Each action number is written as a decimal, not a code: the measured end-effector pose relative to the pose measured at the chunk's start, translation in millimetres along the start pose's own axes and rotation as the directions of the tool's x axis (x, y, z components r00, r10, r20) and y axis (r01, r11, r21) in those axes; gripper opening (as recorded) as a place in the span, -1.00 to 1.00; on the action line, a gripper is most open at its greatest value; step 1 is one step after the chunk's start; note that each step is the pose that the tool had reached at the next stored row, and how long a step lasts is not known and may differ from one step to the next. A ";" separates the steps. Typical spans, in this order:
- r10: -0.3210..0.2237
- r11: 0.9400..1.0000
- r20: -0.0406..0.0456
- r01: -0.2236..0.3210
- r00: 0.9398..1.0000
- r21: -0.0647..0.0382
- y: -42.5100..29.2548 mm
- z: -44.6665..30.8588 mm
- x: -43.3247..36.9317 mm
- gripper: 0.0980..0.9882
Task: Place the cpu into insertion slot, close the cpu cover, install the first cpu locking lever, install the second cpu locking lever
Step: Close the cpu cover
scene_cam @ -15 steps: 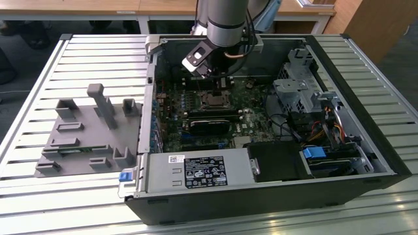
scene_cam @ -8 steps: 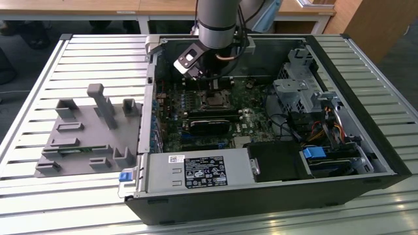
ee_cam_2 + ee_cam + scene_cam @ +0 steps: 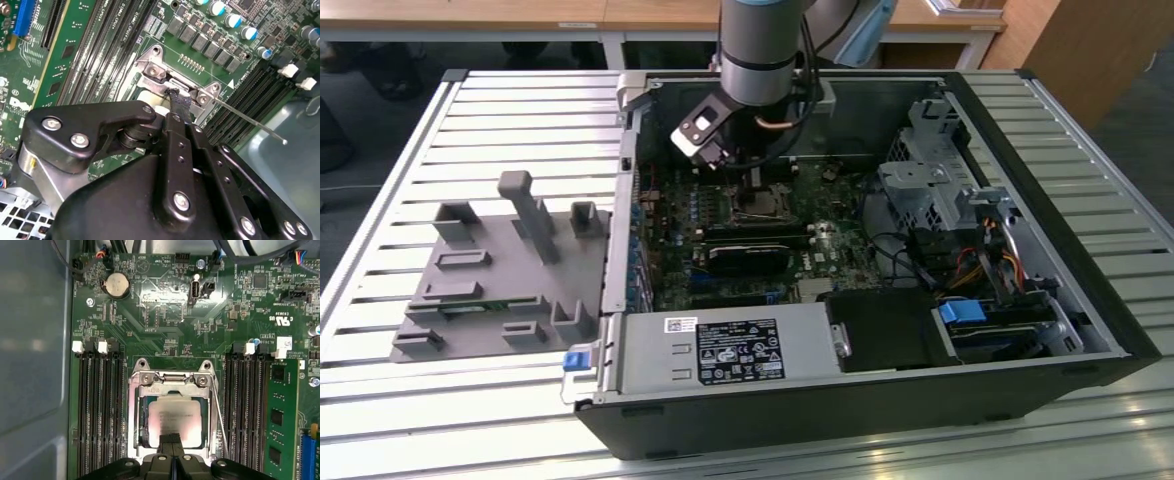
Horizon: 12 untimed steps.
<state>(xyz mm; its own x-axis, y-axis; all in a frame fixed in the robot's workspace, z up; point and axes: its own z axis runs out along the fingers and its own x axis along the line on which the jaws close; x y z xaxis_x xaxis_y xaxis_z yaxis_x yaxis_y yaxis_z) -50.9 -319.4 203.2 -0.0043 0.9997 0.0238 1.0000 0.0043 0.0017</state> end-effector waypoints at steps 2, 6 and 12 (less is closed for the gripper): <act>0.000 1.000 0.000 0.000 1.000 0.000 -0.2 2.1 -0.1 -0.98; 0.000 1.000 0.000 0.000 1.000 0.000 -0.3 1.8 -0.1 -0.98; 0.000 1.000 0.000 0.000 1.000 0.000 0.0 -3.1 0.1 -0.98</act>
<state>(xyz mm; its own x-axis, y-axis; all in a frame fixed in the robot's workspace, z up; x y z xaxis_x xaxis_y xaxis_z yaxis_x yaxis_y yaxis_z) -50.9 -319.4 206.4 -0.0044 0.9997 0.0240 1.0000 0.0043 0.0017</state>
